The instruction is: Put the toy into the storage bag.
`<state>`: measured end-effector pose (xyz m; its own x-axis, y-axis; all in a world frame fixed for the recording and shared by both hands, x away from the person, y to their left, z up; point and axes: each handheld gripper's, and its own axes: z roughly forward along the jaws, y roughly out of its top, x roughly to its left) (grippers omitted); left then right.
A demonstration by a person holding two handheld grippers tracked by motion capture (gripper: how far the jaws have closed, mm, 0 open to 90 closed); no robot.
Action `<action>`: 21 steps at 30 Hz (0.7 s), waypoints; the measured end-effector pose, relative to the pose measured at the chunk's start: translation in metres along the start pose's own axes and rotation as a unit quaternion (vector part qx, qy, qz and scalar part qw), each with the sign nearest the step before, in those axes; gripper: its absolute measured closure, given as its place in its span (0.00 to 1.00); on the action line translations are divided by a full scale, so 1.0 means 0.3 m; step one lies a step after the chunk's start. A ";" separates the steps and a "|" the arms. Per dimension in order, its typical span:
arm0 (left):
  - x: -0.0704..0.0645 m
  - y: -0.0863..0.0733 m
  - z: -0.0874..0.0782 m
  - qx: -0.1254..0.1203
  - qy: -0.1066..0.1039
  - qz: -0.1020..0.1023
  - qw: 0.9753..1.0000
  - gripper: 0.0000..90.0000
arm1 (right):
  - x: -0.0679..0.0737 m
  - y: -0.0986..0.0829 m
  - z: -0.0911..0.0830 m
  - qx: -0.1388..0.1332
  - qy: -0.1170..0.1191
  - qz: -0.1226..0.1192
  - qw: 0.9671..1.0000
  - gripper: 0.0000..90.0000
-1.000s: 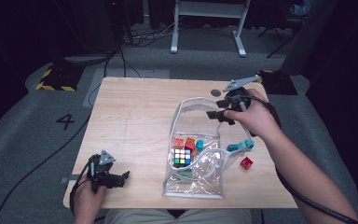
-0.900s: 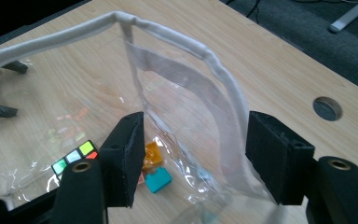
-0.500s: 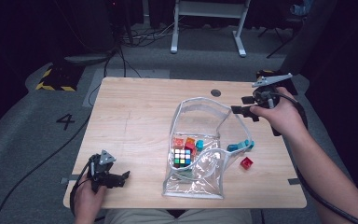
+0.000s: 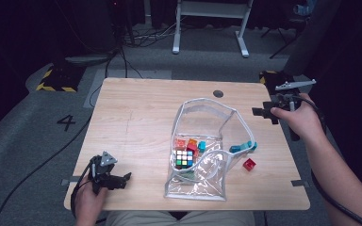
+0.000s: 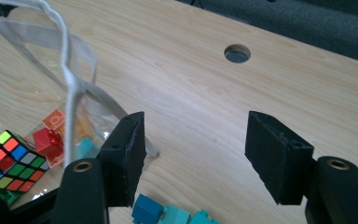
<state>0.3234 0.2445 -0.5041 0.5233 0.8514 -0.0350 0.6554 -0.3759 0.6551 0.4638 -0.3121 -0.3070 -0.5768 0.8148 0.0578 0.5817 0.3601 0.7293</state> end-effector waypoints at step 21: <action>0.001 0.000 0.000 0.001 0.000 0.001 1.000 0.00 | -0.076 -0.243 0.225 0.075 -0.015 0.046 0.996 0.44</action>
<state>0.3234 0.2447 -0.5040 0.5251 0.8504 -0.0329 0.6550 -0.3791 0.6537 0.4732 -0.3263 -0.4073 -0.5011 0.8598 0.0984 0.7121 0.3450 0.6114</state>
